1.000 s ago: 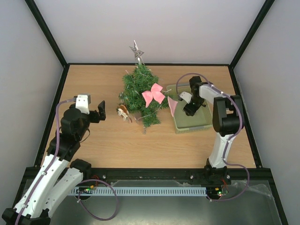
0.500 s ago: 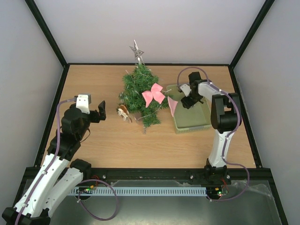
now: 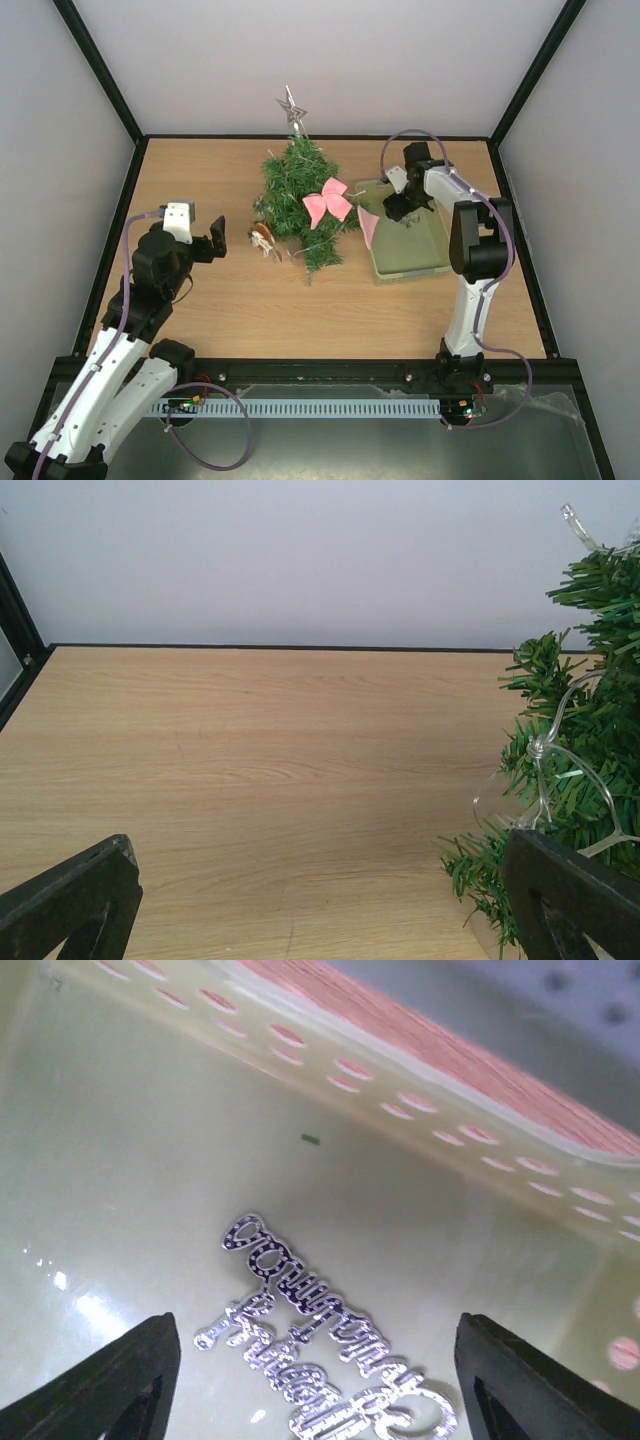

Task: Decorate the small christmas tree

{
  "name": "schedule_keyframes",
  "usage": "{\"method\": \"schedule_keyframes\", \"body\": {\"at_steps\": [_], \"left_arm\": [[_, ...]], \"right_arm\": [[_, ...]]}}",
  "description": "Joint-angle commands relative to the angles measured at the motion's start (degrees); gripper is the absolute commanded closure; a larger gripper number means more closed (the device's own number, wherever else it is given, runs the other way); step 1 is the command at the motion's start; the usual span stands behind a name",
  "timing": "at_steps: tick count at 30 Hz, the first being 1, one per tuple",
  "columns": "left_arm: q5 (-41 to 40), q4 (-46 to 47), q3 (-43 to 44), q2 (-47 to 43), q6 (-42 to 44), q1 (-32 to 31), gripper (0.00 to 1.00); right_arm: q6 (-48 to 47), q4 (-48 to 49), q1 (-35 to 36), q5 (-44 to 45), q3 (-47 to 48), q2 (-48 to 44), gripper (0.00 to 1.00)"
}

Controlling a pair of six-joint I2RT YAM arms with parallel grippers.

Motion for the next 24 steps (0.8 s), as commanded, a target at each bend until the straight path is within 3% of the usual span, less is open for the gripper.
{"method": "schedule_keyframes", "body": {"at_steps": [1,3,17,24], "left_arm": [[-0.46,1.28,-0.60,-0.40,0.57,-0.18,0.00],[-0.40,1.35,-0.57,-0.32,0.51,-0.17,0.00],[-0.46,1.35,-0.63,-0.06,0.59,-0.18,0.00],[-0.20,1.34,-0.57,-0.52,0.48,-0.16,0.00]], "right_arm": [[-2.50,-7.21,-0.96,1.05,4.81,3.02,0.22],[-3.23,-8.24,-1.63,0.99,4.95,3.66,0.18],[-2.39,-13.73,-3.33,-3.47,6.18,7.88,0.18],[2.67,-15.83,-3.33,-3.62,5.89,7.01,0.36]]}}
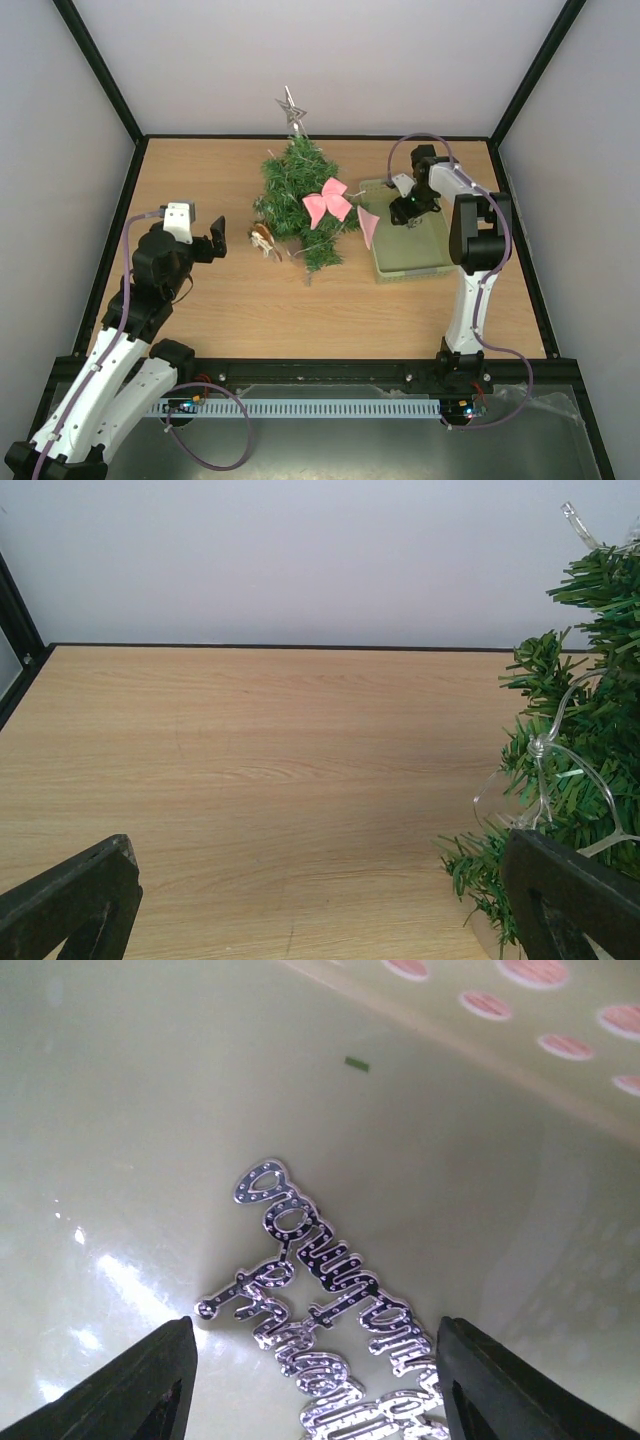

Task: Decorate the small christmas tree

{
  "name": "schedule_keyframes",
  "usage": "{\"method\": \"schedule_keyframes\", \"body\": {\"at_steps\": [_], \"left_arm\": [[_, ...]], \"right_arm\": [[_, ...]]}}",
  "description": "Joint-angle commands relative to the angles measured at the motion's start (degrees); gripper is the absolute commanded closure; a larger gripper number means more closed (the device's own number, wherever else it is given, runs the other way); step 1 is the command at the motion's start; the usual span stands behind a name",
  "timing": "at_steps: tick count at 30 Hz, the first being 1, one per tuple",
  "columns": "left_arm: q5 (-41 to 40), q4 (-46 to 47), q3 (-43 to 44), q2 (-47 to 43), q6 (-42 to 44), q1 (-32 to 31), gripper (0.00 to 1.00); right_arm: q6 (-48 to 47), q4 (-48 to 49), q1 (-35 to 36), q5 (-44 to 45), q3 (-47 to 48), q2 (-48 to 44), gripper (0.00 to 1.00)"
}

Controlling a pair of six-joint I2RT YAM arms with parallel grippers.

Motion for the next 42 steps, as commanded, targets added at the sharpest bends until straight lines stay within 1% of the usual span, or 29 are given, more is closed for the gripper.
{"method": "schedule_keyframes", "body": {"at_steps": [1,5,7,9,10,12,13,16,19,22,29,36,39,42], "left_arm": [[-0.12,1.31,-0.47,-0.64,0.45,-0.16,0.00],[0.06,1.47,-0.52,-1.10,0.45,-0.22,0.00],[0.17,1.44,-0.57,-1.29,0.44,-0.25,0.00],[0.24,1.61,-0.59,-1.42,0.47,-0.38,0.00],[0.24,1.58,-0.64,-1.39,0.45,-0.34,0.00],[0.25,1.54,-0.59,-1.47,0.44,-0.42,0.00],[0.32,1.49,-0.63,-1.54,0.49,-0.49,0.00],[0.20,1.53,-0.69,-1.66,0.53,-0.60,0.00],[0.13,1.42,-0.67,-1.74,0.45,-0.60,0.00],[-0.02,1.50,-0.69,-1.68,0.44,-0.61,0.00],[-0.11,1.62,-0.76,-1.57,0.53,-0.69,0.00],[-0.20,1.62,-0.69,-1.57,0.56,-0.69,0.00],[-0.20,1.62,-0.75,-1.65,0.53,-0.69,0.00],[-0.20,1.62,-0.69,-1.79,0.59,-0.69,0.00]], "right_arm": [[4.54,-4.80,-0.05,0.50,-0.76,0.92,0.36],[6.94,-2.41,0.50,1.03,-2.68,-0.94,0.40],[8.83,-0.83,1.51,3.16,-2.74,-1.57,0.42],[8.91,-0.95,2.15,2.03,-3.39,-2.68,0.43],[8.74,-0.76,2.24,1.72,-4.17,-3.70,0.41],[8.68,0.04,2.18,2.69,-4.27,-5.40,0.32],[8.17,-0.52,2.07,2.97,-3.83,-5.70,0.30],[6.74,-4.40,1.09,3.30,-1.39,-4.59,0.27],[6.87,-5.04,0.34,4.23,-1.28,-4.17,0.24],[6.73,-4.81,0.23,6.05,-2.14,-4.04,0.17],[6.51,-4.16,-0.05,8.40,-2.74,-1.93,0.15],[7.28,-4.52,-0.03,9.32,-2.74,-0.78,0.15],[7.65,-4.69,0.05,9.81,-2.70,-0.21,0.17],[7.74,-4.00,0.14,10.49,-4.71,-0.29,0.19]]}}
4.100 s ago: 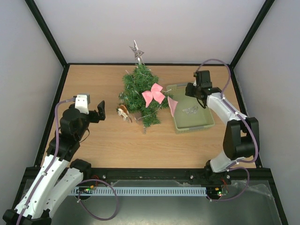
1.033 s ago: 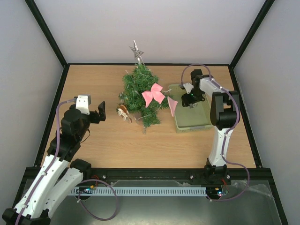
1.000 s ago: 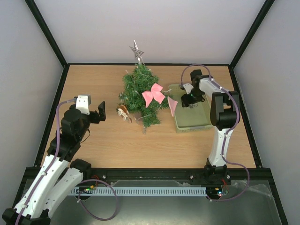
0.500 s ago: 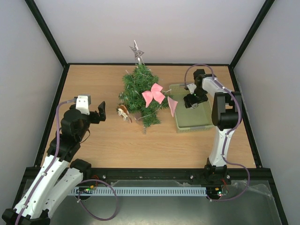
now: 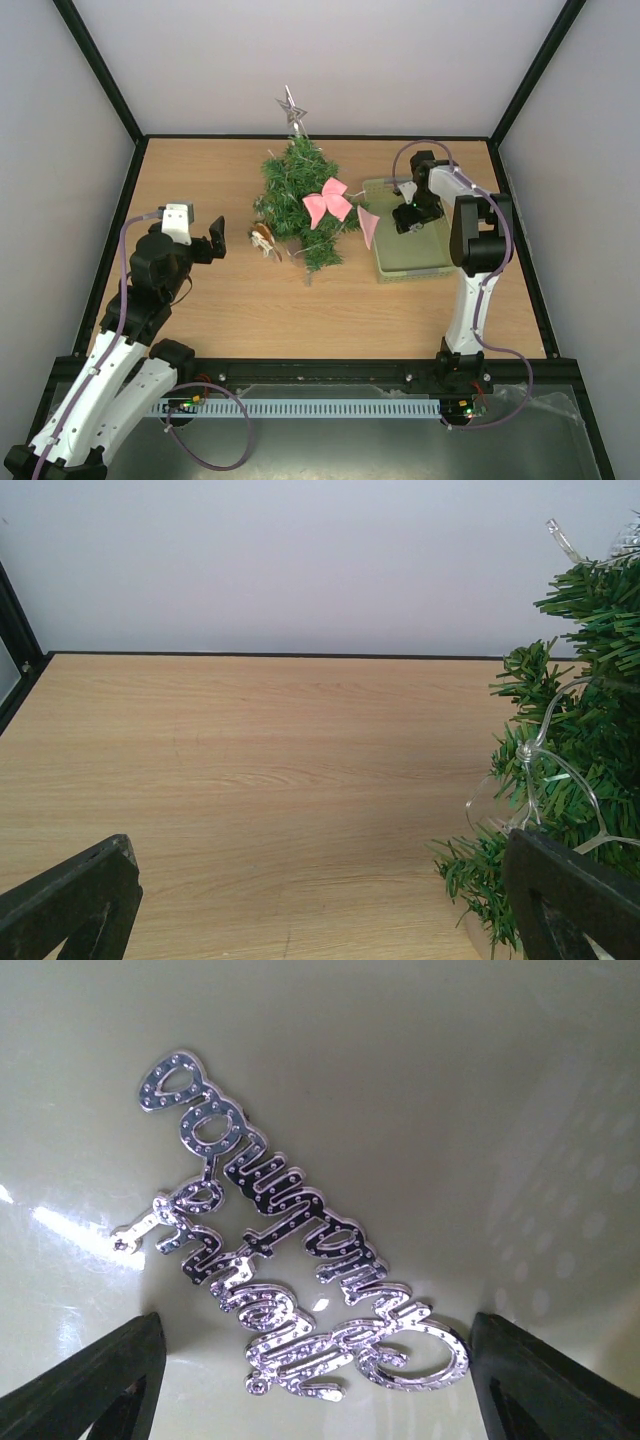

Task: Decorate the small christmas tree

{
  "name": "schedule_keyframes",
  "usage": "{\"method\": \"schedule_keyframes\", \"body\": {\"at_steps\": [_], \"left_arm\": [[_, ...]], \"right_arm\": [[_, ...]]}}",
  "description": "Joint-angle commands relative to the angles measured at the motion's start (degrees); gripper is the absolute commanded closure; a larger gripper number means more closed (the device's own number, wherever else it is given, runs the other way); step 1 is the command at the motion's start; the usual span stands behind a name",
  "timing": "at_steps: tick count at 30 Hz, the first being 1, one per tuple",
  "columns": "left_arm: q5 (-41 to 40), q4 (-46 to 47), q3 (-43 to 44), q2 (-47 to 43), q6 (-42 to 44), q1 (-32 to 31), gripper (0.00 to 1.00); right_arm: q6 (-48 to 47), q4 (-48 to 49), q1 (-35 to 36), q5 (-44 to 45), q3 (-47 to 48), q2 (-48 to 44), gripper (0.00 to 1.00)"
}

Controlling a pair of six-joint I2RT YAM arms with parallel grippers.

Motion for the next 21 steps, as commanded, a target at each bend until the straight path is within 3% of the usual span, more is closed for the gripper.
{"method": "schedule_keyframes", "body": {"at_steps": [1,14,21], "left_arm": [[-0.20,1.60,-0.62,-0.58,0.54,-0.31,0.00],[-0.15,1.69,-0.69,-0.67,0.45,-0.40,0.00],[-0.20,1.73,-0.61,-0.67,0.45,-0.40,0.00]], "right_arm": [[0.36,-1.42,-0.01,2.96,-2.31,1.20,0.20],[1.49,2.53,0.34,4.92,-6.13,-0.05,0.43],[1.49,3.45,0.43,4.85,-6.49,-1.15,0.43]]}}
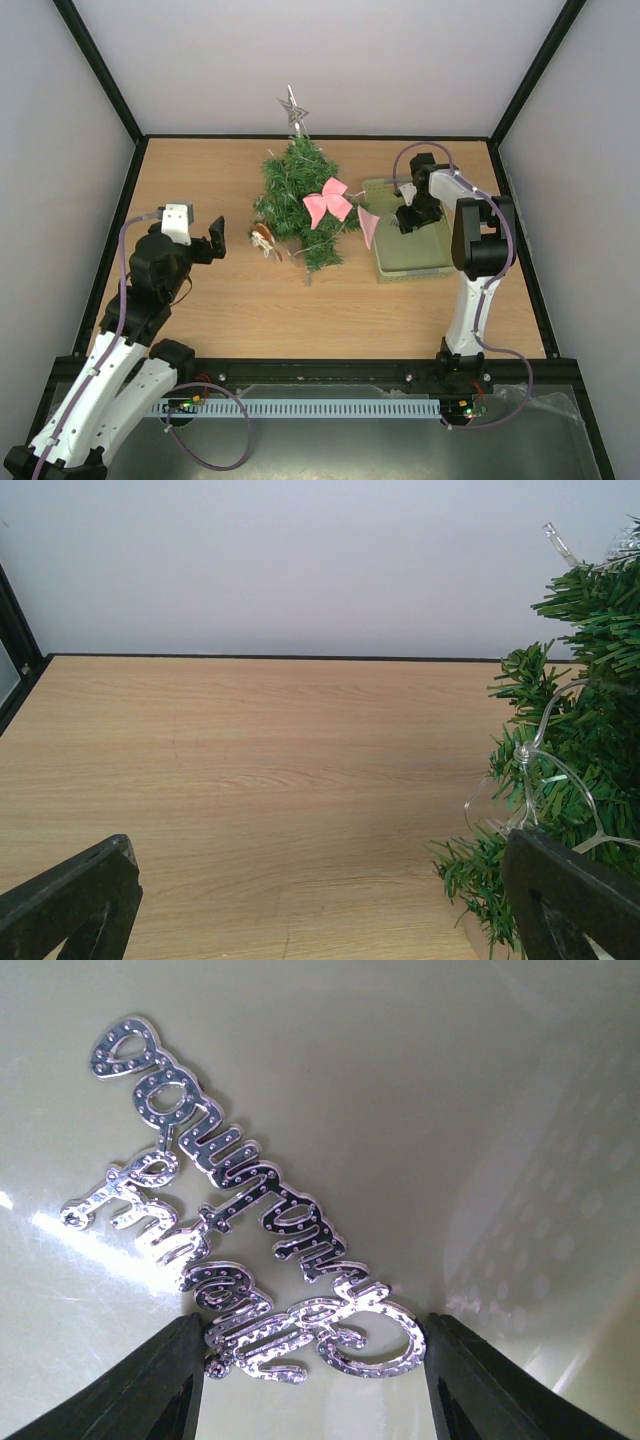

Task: Decorate the small christmas tree

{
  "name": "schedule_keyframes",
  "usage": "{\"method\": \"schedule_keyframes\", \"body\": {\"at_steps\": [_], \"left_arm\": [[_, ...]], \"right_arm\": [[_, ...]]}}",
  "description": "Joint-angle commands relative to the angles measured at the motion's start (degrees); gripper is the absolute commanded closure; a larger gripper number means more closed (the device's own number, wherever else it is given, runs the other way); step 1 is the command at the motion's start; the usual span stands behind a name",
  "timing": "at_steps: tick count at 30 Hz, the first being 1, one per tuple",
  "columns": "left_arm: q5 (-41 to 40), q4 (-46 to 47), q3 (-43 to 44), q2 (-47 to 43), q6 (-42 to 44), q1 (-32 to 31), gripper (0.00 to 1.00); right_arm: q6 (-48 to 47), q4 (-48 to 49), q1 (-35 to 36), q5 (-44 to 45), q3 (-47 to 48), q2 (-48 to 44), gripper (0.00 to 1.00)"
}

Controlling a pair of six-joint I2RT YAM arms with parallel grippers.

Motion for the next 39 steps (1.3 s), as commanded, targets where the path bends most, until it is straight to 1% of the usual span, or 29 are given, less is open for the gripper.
{"method": "schedule_keyframes", "body": {"at_steps": [1,29,35,39], "left_arm": [[-0.18,1.69,-0.60,-0.39,0.45,-0.29,0.00],[-0.95,1.34,-0.55,-1.57,0.01,-1.06,0.00],[-1.08,1.33,-0.31,-1.84,-0.54,-1.17,0.00],[-0.51,0.69,0.50,-1.79,-2.49,-1.17,0.00]], "right_arm": [[0.16,-0.02,0.10,3.70,-2.48,0.97,0.43],[2.57,-0.44,0.10,3.76,-2.79,-10.00,0.44],[3.47,-1.20,0.25,4.12,-2.50,-14.80,0.44],[4.26,-2.71,1.07,4.58,-1.20,-19.09,0.44]]}}
